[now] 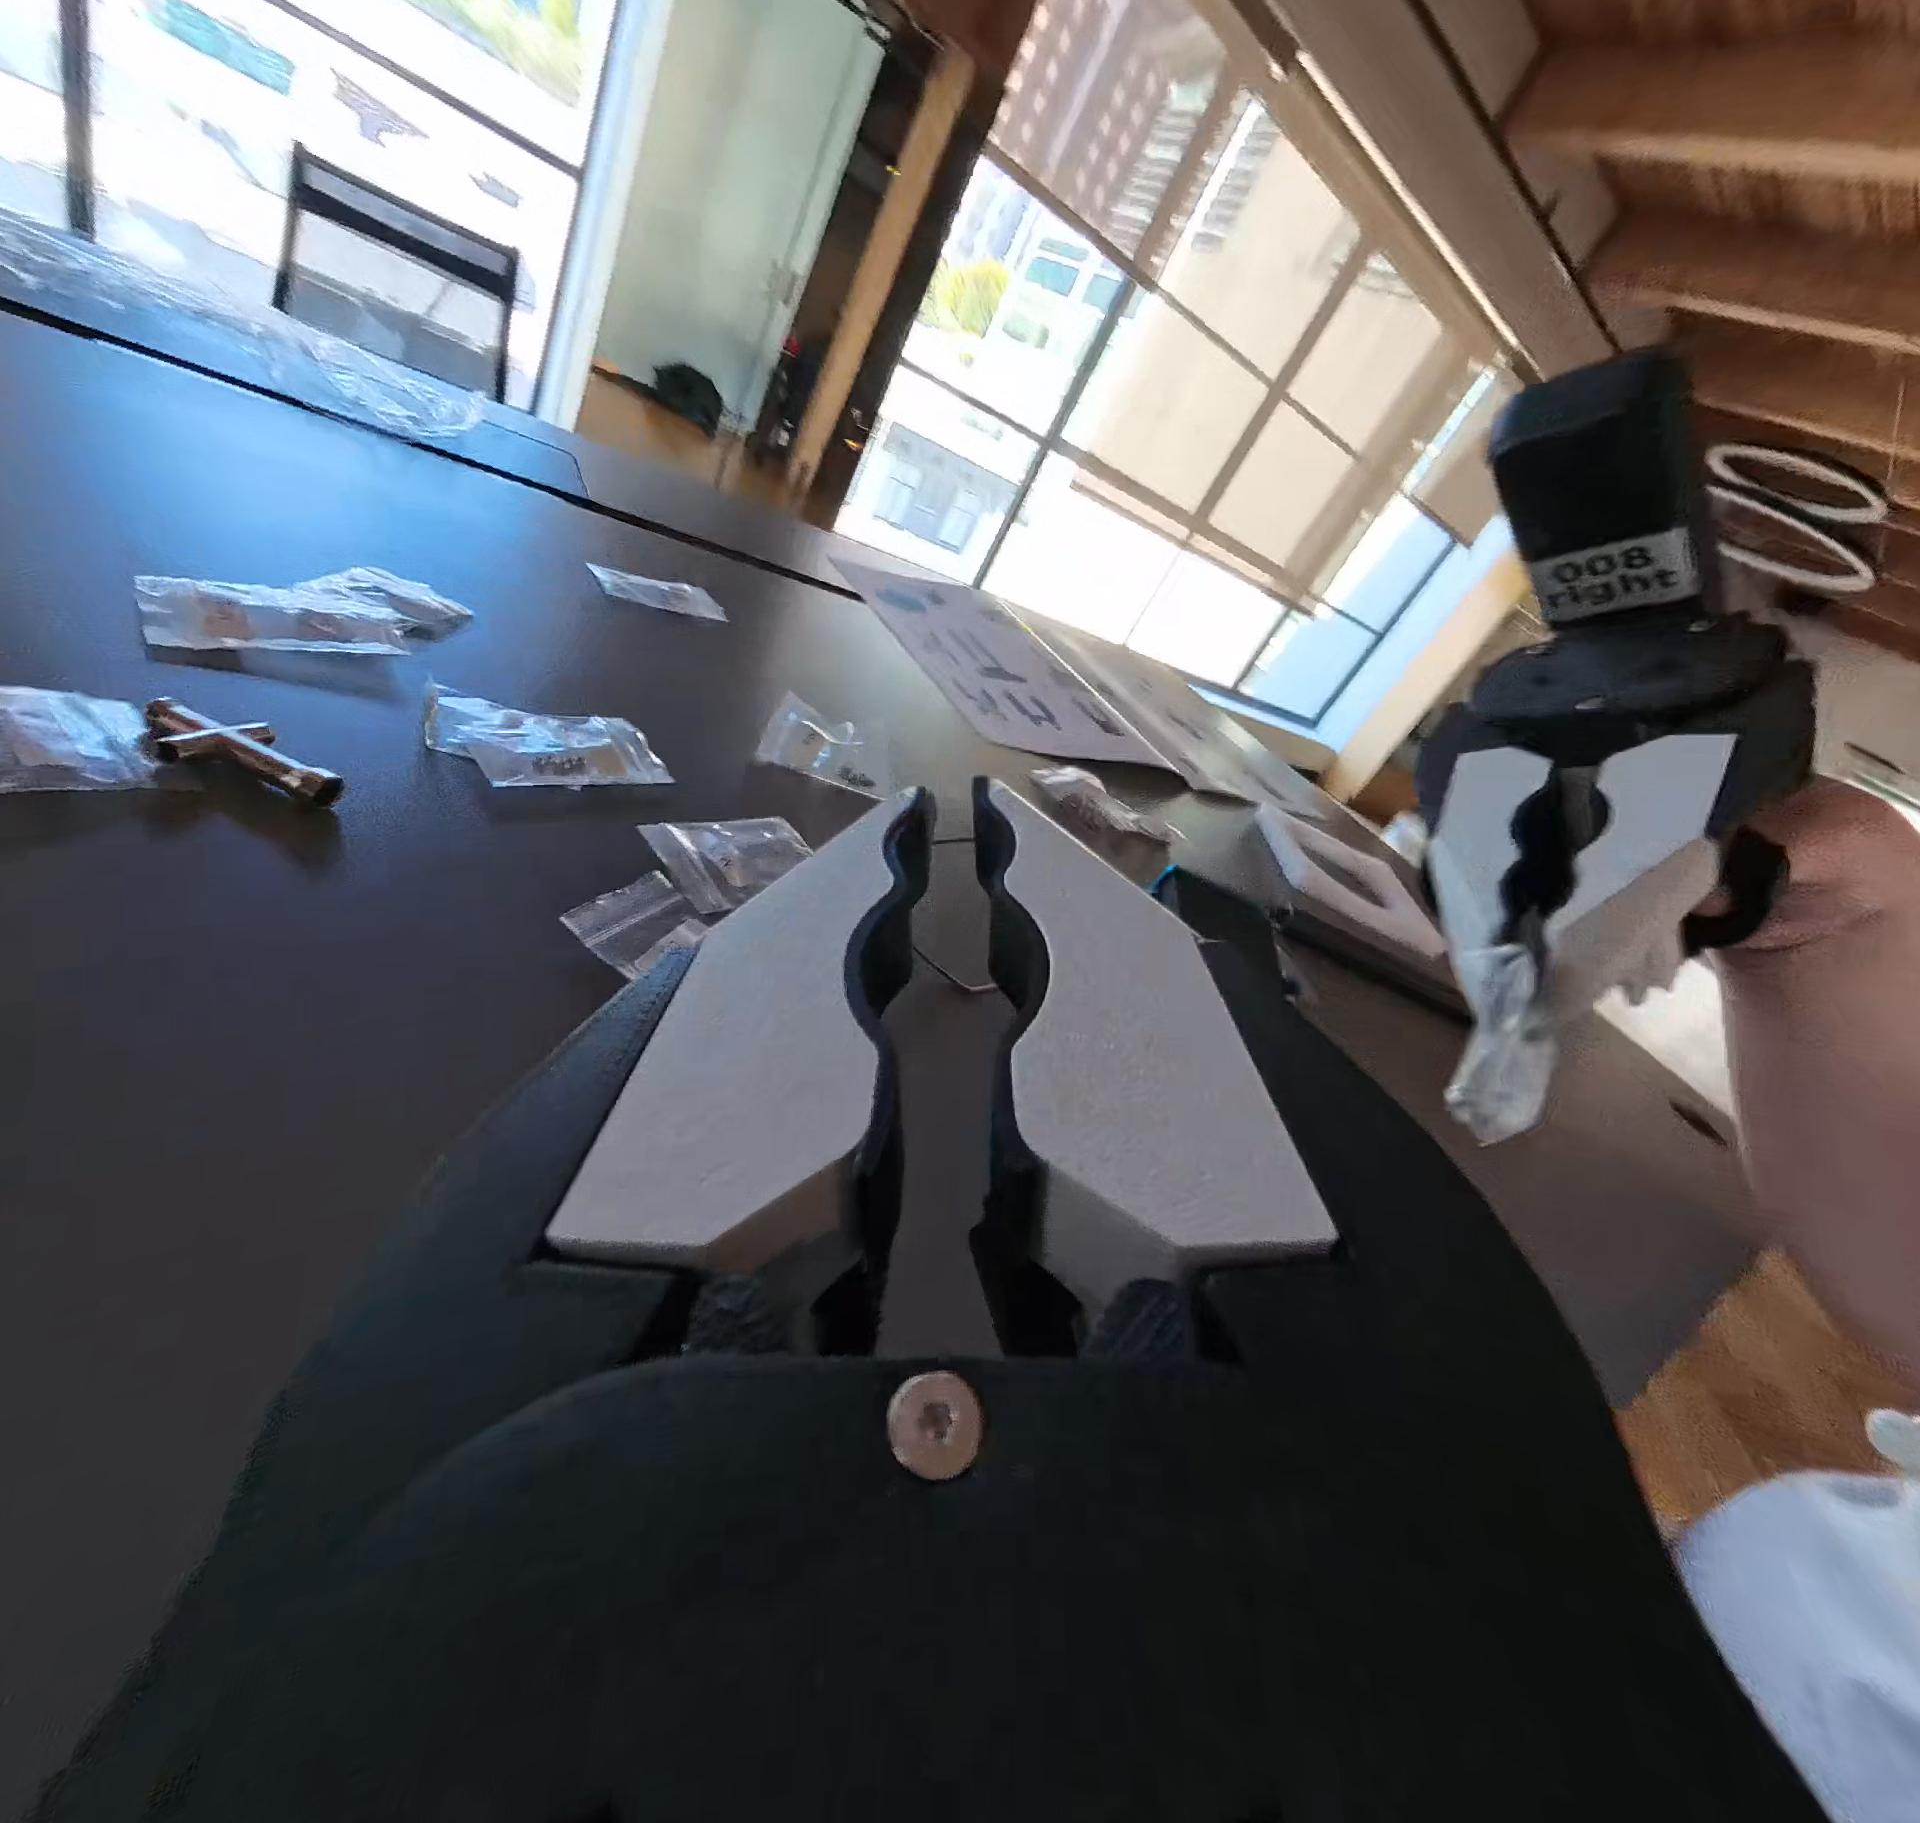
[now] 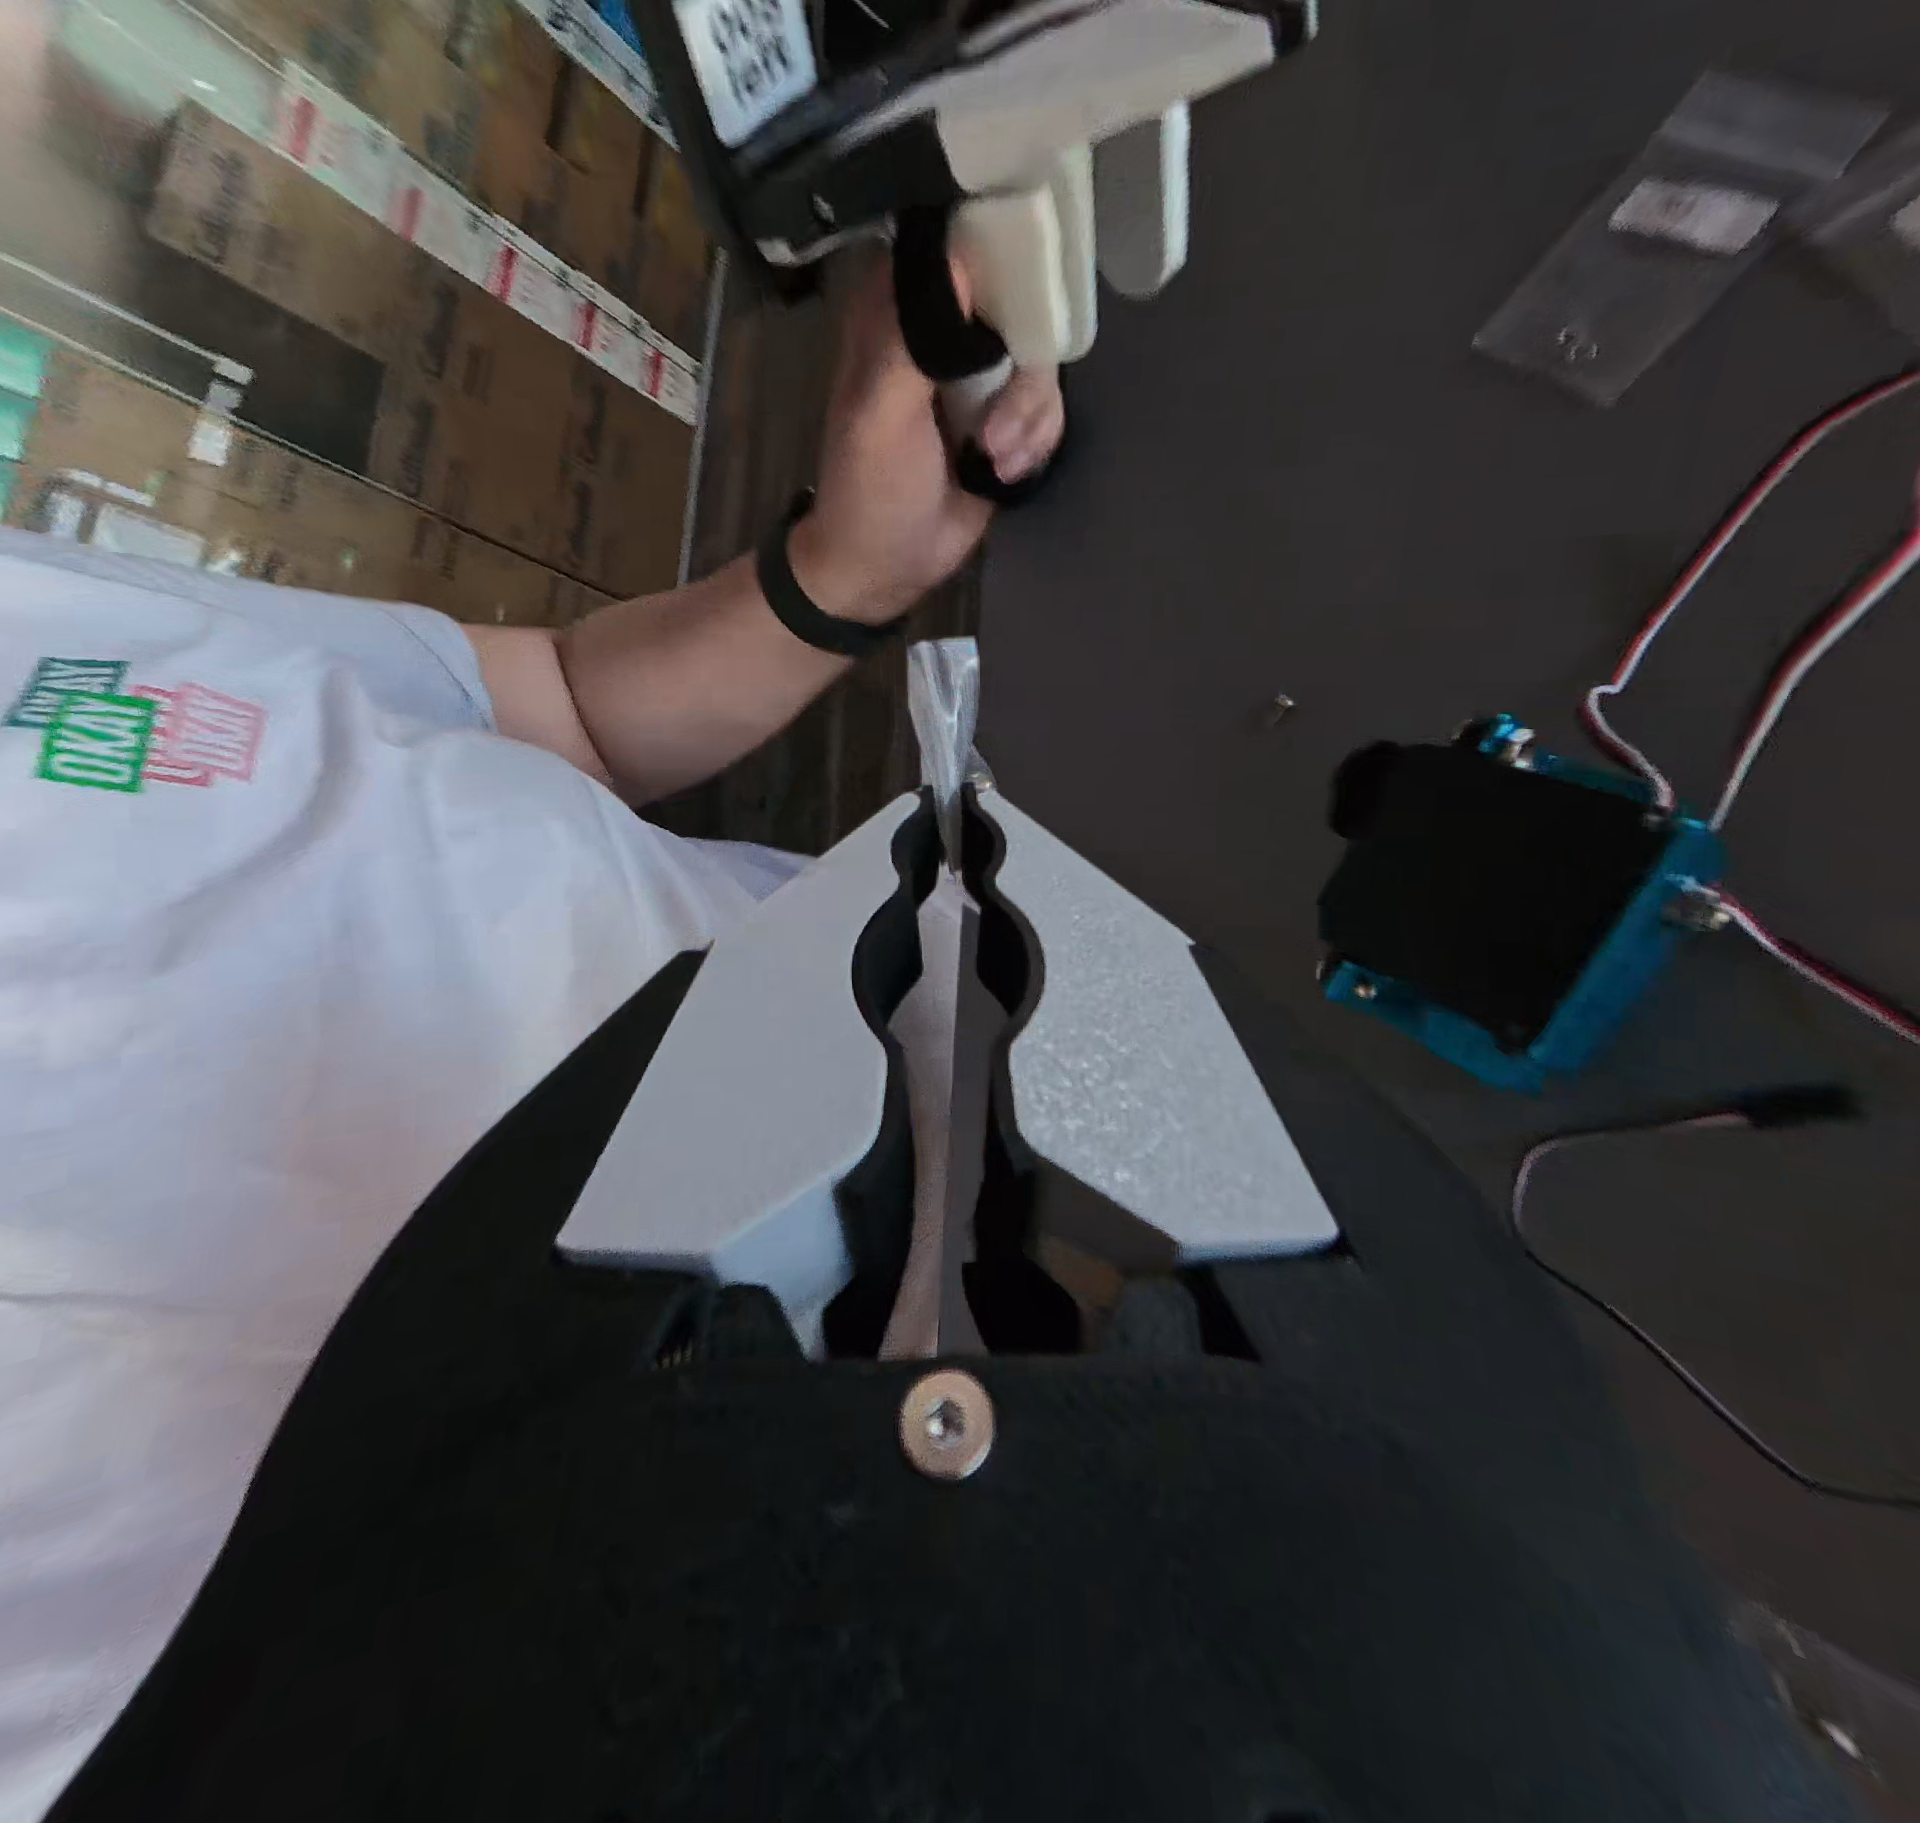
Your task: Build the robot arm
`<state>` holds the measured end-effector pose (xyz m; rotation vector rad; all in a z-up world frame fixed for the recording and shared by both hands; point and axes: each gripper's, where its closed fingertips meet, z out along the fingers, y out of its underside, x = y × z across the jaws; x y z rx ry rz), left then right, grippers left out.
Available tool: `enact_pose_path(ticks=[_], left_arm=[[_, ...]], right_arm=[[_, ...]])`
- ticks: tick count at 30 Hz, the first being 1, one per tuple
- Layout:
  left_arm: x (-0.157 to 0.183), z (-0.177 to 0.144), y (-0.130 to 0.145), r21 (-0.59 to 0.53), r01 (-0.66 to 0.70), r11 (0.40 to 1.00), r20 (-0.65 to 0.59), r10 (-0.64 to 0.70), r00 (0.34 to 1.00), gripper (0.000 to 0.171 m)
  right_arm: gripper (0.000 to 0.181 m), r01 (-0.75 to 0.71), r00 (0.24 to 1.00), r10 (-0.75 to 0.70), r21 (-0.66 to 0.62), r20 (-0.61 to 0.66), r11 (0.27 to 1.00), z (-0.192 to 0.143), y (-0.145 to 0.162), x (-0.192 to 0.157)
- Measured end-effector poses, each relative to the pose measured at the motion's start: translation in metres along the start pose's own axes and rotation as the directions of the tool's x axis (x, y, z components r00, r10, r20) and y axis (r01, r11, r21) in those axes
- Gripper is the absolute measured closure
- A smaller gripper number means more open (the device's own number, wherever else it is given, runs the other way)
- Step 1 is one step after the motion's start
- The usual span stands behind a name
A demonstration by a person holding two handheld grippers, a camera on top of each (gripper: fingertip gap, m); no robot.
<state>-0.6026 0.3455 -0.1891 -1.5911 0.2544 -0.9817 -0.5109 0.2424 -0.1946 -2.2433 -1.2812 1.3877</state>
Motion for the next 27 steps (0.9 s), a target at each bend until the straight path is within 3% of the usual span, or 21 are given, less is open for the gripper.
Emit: enact_pose_path(ticks=[3,9,13,21,27], left_arm=[[0.006,0.007,0.003,-0.037,0.011,0.999,-0.079,-0.014,0.997,0.166],[-0.006,0.020,0.013,-0.120,0.062,0.991,-0.050,-0.068,0.996,0.170],[-0.004,0.018,0.011,-0.100,0.062,0.993,-0.058,-0.068,0.996,0.171],[-0.001,0.011,0.004,-0.065,0.151,0.986,-0.146,-0.159,0.976,0.169],[0.004,0.010,0.004,-0.060,0.114,0.992,-0.153,-0.122,0.981,0.169]], right_arm=[[0.179,-0.096,0.995,0.095,-0.025,-0.017,0.995,0.024,0.001,0.011],[0.179,-0.115,0.992,0.108,-0.104,-0.064,0.988,0.051,-0.010,0.023],[0.179,-0.150,0.986,0.132,-0.189,-0.105,0.970,0.066,-0.012,0.039],[0.179,-0.198,0.967,0.147,-0.255,-0.206,0.947,0.060,-0.012,0.050],[0.179,-0.238,0.934,0.145,-0.269,-0.326,0.933,0.049,-0.006,0.061]])
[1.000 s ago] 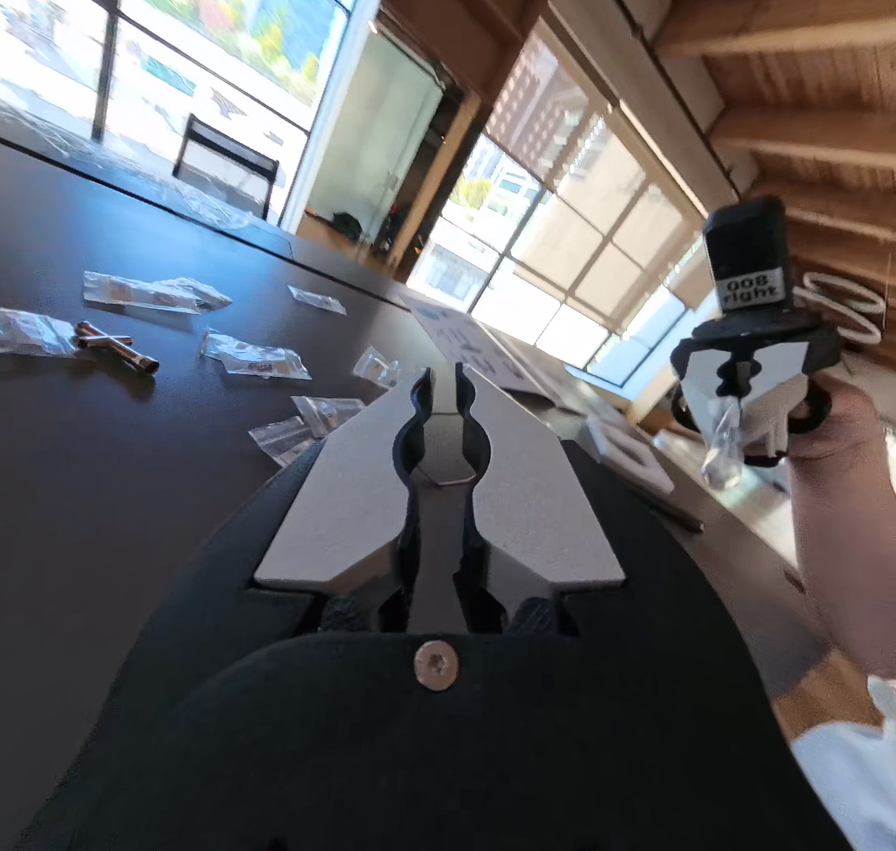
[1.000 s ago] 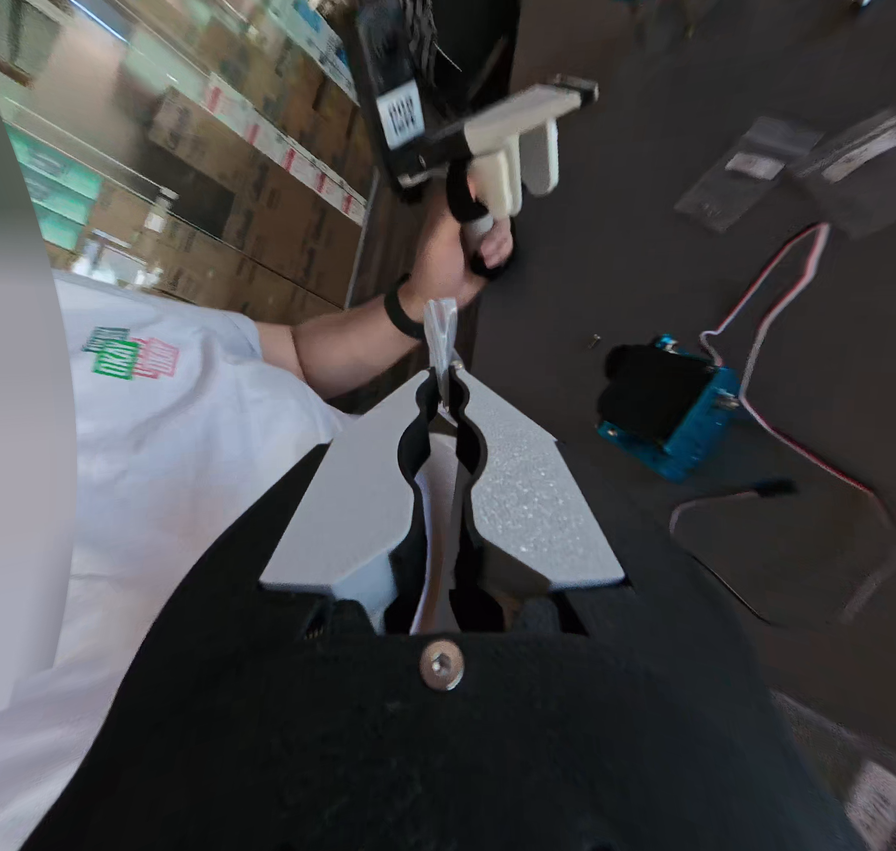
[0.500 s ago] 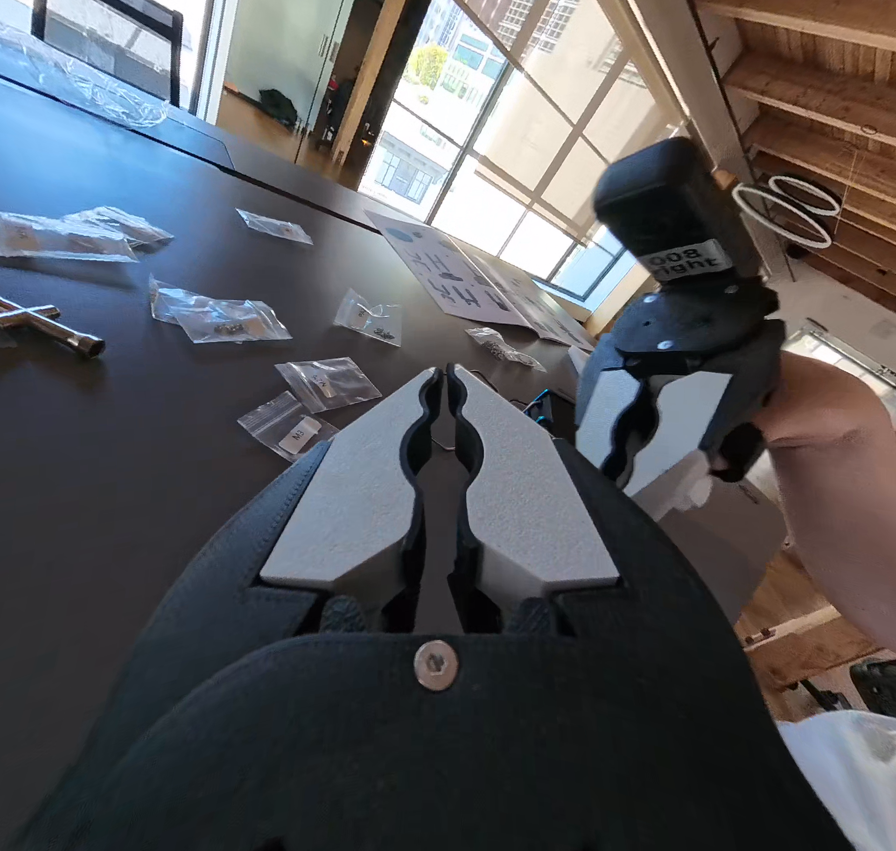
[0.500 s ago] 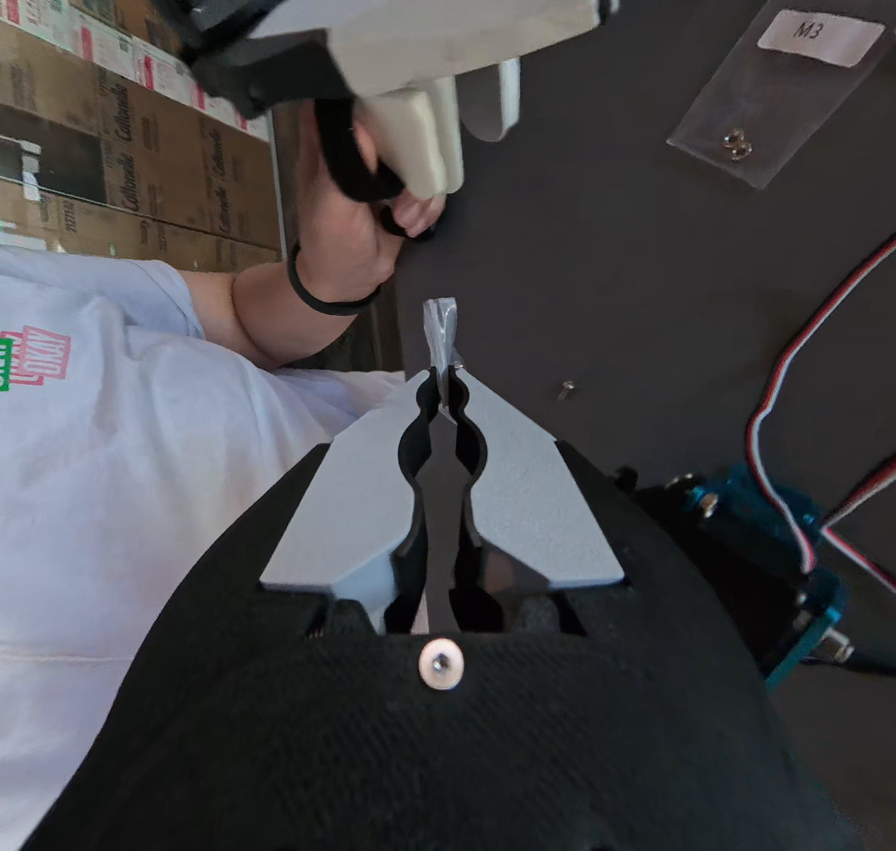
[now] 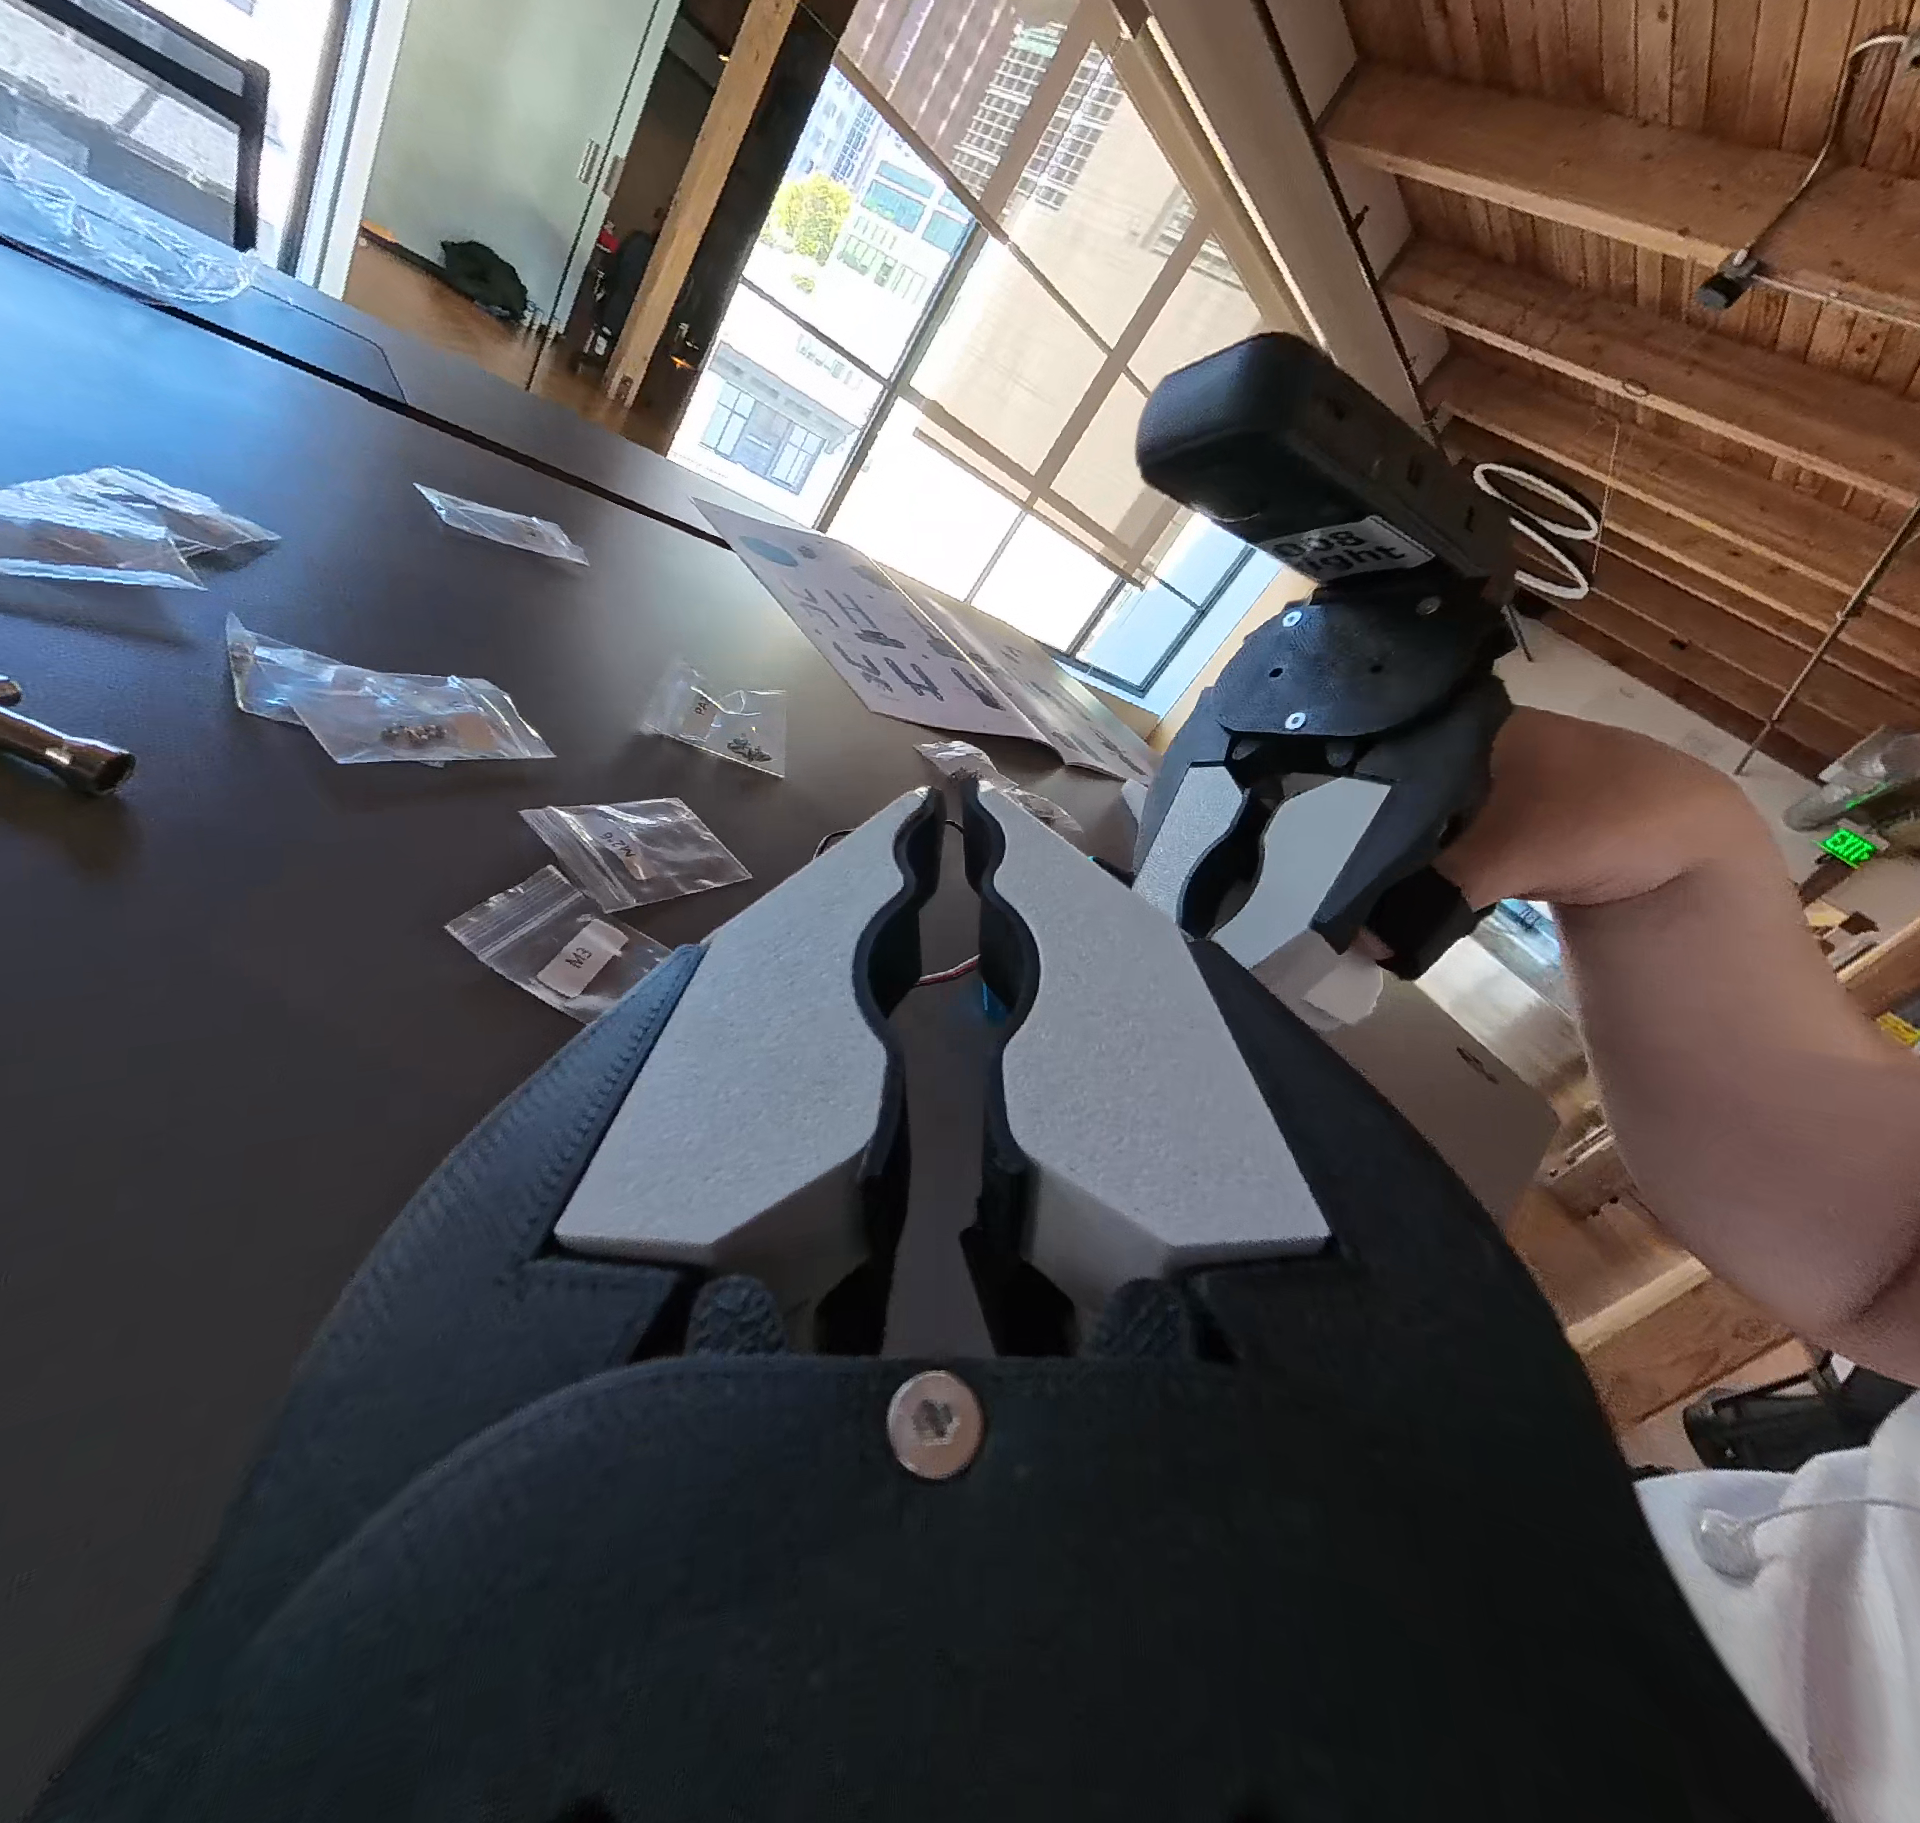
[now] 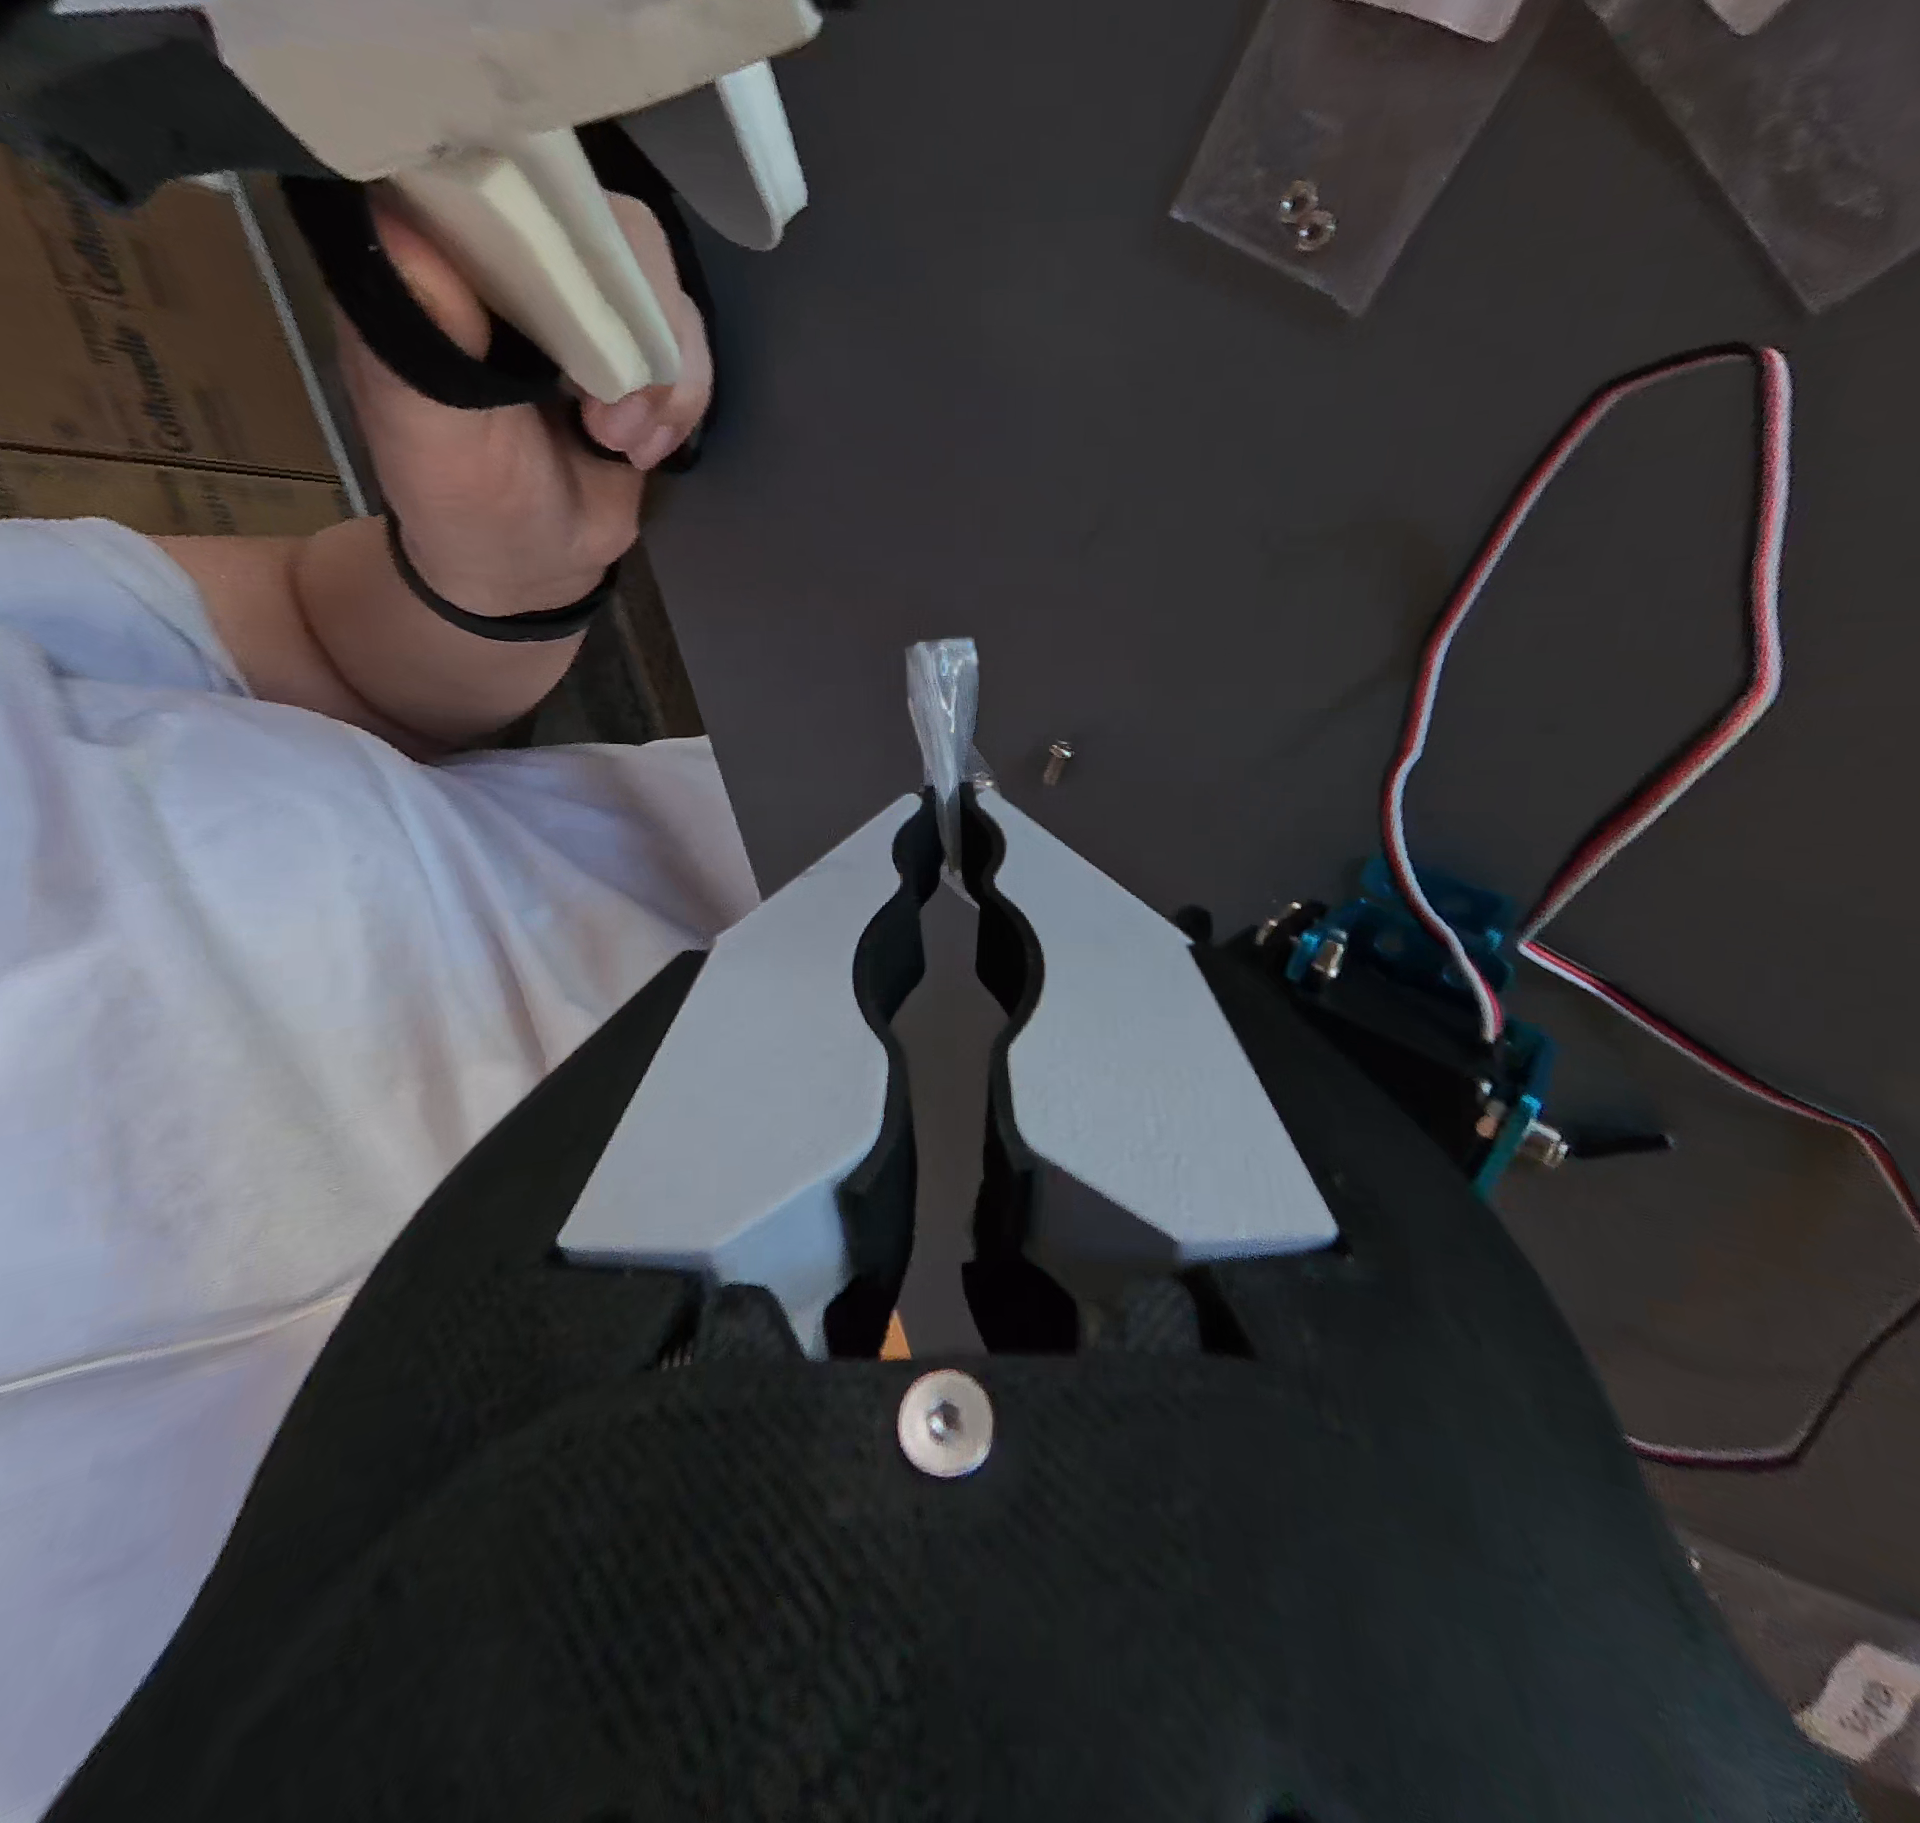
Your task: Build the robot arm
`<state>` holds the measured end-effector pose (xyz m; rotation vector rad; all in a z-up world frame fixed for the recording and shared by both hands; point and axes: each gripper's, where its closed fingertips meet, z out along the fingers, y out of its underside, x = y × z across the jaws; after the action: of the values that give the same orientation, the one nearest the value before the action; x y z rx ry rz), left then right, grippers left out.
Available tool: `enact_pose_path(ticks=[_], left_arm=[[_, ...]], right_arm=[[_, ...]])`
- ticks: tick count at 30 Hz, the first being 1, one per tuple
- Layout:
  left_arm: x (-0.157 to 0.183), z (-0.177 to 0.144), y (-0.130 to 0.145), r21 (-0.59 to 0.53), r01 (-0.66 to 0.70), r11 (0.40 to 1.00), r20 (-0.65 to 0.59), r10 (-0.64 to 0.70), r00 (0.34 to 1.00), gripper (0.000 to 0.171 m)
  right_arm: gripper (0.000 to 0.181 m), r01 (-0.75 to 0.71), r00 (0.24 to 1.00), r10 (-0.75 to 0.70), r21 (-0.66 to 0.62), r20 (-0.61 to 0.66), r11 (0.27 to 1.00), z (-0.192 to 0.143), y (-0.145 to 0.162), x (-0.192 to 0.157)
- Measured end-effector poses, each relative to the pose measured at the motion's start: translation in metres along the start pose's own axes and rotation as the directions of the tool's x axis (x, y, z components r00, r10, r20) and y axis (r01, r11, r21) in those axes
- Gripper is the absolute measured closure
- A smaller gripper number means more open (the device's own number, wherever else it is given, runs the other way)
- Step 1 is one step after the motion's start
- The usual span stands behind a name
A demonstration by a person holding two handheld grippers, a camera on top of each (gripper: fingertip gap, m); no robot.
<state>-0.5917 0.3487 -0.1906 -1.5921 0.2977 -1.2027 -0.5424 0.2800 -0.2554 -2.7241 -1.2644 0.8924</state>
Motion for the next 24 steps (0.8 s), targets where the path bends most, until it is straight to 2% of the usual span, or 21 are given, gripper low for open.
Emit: enact_pose_path(ticks=[6,24], left_arm=[[0.002,0.001,0.001,-0.007,0.017,1.000,-0.023,-0.017,1.000,0.169],[0.007,0.000,0.000,0.001,-0.011,1.000,-0.038,0.011,0.999,0.170]], right_arm=[[0.179,-0.004,0.996,-0.001,-0.052,-0.091,0.999,0.002,0.001,0.011],[0.179,-0.086,0.993,0.082,-0.054,-0.084,0.995,0.005,0.000,0.022]])
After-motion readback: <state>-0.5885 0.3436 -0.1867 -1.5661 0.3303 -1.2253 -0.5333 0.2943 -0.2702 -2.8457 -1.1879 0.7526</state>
